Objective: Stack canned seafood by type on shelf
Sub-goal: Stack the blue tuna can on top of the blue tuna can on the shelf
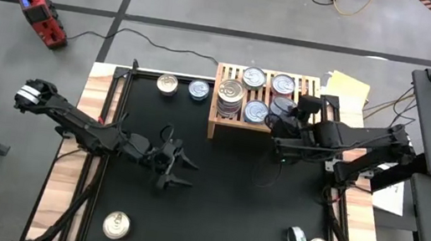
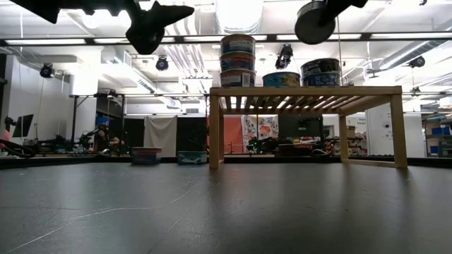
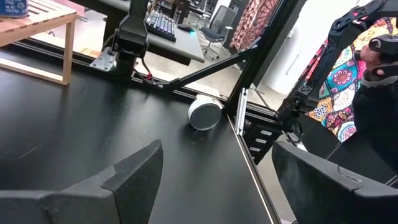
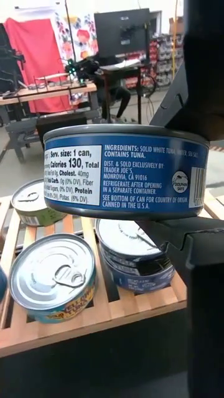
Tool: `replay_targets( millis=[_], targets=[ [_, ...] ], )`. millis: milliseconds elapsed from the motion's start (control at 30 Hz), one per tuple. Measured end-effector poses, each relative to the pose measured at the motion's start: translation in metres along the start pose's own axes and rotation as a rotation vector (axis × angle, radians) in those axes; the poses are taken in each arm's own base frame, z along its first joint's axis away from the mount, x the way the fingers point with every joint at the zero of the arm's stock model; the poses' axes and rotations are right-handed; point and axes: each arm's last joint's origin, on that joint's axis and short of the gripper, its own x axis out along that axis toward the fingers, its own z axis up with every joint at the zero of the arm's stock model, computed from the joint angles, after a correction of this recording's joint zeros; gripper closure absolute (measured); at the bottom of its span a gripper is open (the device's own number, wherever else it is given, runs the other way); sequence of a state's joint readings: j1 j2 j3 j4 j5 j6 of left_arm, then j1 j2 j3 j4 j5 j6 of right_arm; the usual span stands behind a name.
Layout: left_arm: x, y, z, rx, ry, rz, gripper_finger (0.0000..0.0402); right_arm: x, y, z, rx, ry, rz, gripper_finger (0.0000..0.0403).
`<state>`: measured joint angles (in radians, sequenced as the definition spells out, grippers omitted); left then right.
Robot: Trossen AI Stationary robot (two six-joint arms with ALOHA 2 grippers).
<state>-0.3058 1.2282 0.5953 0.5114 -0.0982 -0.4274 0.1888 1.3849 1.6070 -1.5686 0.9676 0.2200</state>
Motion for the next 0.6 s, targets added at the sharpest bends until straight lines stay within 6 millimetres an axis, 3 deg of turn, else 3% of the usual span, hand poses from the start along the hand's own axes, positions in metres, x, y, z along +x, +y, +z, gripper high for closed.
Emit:
replay_targets(
  millis=[367, 600],
  targets=[
    [0.000, 0.000, 0.000, 0.021, -0.001, 0.000, 0.0119, 0.009, -0.004, 0.000, 0.019, 0.037, -0.015, 0.0273],
    [0.000, 0.000, 0.000, 0.026, -0.001, 0.000, 0.0119, 0.020, 0.004, 0.000, 0.021, 0.078, -0.030, 0.0273]
  ],
)
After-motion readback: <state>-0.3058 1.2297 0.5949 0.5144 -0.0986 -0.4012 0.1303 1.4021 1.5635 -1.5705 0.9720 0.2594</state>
